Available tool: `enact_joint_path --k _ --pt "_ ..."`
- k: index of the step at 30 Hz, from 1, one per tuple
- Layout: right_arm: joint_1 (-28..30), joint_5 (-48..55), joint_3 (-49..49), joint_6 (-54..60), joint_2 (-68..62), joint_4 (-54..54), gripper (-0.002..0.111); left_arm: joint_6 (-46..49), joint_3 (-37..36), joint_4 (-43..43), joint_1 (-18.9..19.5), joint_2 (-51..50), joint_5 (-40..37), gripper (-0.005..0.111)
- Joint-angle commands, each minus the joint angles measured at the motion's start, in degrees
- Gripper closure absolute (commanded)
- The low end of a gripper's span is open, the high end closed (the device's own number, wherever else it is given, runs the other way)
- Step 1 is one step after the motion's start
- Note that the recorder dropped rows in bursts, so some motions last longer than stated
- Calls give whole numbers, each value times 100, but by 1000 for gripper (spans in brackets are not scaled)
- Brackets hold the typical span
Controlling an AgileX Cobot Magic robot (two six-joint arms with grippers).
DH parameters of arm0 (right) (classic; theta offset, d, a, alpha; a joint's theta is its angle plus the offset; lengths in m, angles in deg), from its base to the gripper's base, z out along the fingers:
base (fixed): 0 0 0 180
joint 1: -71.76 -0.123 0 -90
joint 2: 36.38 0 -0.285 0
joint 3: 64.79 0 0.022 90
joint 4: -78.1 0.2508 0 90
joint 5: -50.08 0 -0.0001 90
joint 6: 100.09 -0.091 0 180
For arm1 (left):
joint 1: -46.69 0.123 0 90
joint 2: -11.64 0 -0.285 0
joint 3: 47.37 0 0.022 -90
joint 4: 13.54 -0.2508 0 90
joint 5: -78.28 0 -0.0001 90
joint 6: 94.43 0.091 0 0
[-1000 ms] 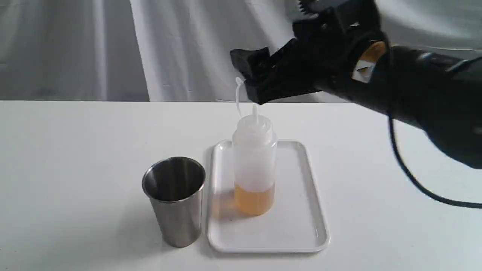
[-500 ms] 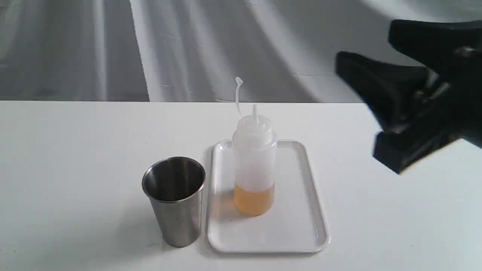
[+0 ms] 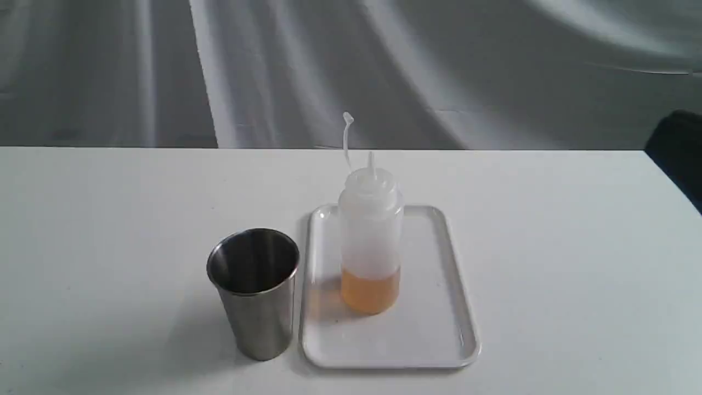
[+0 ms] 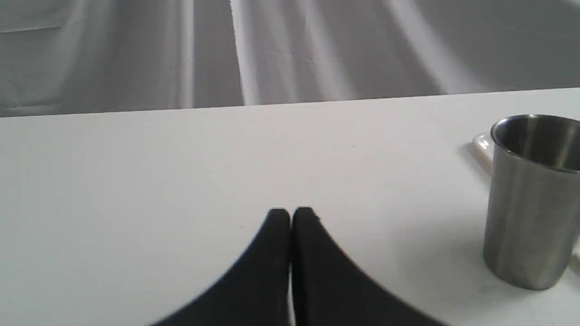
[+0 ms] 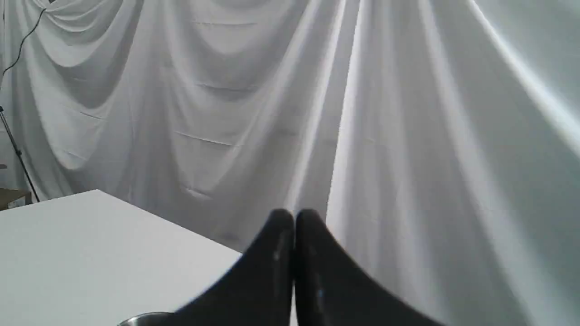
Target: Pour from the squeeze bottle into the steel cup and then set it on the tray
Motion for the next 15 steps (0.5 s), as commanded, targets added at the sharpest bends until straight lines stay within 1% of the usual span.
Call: enact_joint_path --k 1,5,10,13,15 --pt "36 63 -27 -46 29 35 108 -16 -25 6 9 15 43 107" --pt "36 107 -27 -46 29 35 108 -28 -25 6 9 15 43 107" --pt "36 598 -27 -55 29 35 108 -28 -25 6 9 15 43 107" --pt "36 623 -27 -55 29 35 108 -28 -25 6 9 15 43 107" --pt "36 623 -27 -55 41 341 108 -16 -25 6 9 15 43 107"
